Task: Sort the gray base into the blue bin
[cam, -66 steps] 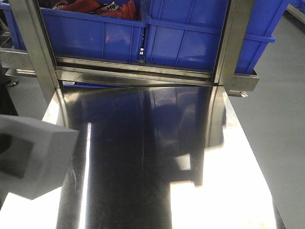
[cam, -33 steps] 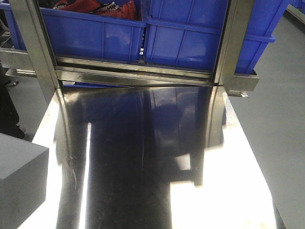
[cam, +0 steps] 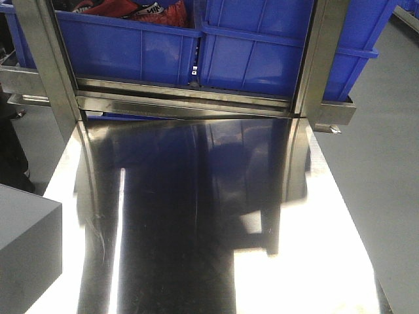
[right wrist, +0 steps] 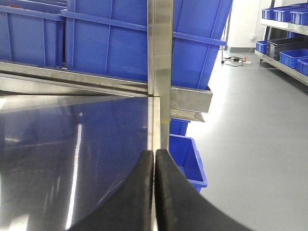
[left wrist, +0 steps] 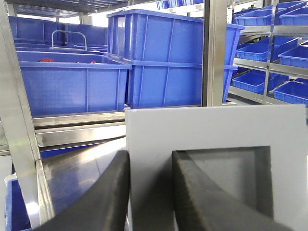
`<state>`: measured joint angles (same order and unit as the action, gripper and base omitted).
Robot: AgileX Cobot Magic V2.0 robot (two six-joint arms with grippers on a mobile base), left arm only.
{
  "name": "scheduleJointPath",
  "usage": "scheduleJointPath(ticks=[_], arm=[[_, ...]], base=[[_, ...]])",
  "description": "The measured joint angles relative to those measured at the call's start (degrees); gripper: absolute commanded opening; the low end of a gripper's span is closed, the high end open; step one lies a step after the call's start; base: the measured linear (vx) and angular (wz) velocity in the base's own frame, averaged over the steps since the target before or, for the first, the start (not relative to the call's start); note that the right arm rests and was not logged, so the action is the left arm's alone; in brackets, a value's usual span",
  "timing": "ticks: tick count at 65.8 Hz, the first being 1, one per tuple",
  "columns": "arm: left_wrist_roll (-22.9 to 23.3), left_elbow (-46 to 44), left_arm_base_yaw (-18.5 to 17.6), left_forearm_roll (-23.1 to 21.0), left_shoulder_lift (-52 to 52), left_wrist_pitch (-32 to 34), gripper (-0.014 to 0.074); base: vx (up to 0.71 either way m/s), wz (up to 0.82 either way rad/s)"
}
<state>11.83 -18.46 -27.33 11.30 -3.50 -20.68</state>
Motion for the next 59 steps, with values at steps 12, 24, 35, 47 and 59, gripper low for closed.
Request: scheduleJointPath(ticks=[12, 24, 35, 47, 59], arm=[[0.0, 0.0, 0.0, 0.0, 0.0, 0.0, -0.0006], [0.0, 0.0, 0.0, 0.0, 0.0, 0.0, -0.0006], [0.0, 0.0, 0.0, 0.0, 0.0, 0.0, -0.0006], [0.0, 0.0, 0.0, 0.0, 0.0, 0.0, -0.0006], [0.0, 0.0, 0.0, 0.0, 0.0, 0.0, -0.0006]], base=[[0.00, 0.00], [0.00, 0.00], [0.00, 0.00], [0.00, 0.00], [0.00, -0.03]])
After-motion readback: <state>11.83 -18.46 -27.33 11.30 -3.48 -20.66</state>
